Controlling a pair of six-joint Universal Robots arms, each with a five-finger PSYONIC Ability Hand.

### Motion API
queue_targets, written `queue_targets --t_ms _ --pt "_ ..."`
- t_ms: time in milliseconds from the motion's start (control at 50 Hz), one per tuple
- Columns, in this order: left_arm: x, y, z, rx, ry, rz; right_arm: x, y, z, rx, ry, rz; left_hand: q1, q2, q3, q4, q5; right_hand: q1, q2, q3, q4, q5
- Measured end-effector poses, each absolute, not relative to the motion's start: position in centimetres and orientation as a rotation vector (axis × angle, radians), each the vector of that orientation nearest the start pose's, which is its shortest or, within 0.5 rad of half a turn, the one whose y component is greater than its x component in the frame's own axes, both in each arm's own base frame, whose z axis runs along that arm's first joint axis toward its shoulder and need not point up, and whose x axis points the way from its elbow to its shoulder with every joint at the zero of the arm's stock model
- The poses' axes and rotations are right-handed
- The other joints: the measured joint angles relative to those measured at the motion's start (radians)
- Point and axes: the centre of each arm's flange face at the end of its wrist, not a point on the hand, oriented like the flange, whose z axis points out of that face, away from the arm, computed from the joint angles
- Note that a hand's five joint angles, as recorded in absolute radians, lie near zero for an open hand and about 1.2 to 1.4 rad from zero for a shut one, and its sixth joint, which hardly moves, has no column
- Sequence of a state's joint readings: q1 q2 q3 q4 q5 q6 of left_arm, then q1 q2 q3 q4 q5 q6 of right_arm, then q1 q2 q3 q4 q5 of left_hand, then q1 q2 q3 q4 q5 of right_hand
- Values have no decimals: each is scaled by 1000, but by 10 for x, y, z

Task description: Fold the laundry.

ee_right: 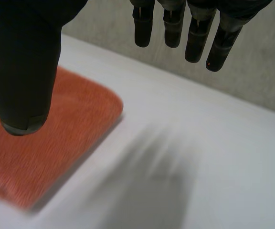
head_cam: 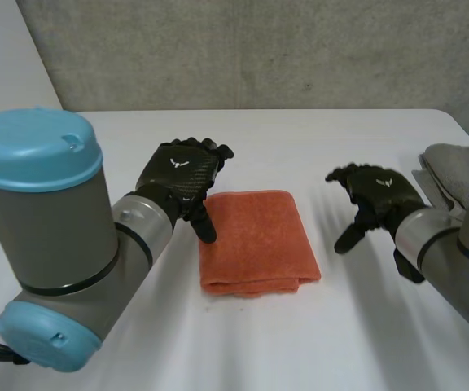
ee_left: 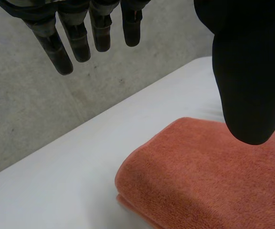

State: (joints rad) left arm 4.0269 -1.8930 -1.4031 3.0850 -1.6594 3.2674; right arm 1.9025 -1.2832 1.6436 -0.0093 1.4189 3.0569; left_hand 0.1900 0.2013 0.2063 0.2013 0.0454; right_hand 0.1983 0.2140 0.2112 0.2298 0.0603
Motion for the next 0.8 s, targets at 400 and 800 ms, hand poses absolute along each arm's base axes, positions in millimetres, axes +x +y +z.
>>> queue_targets --t_ms 400,800 --pt "-318 -197 235 988 2513 -2138 241 -242 142 -494 2323 -1368 0 0 0 0 0 0 2 9 2 4" --pt "-321 -190 235 1084 2538 -2148 265 -243 116 -378 2300 -1259 0 0 0 0 0 0 2 12 2 4"
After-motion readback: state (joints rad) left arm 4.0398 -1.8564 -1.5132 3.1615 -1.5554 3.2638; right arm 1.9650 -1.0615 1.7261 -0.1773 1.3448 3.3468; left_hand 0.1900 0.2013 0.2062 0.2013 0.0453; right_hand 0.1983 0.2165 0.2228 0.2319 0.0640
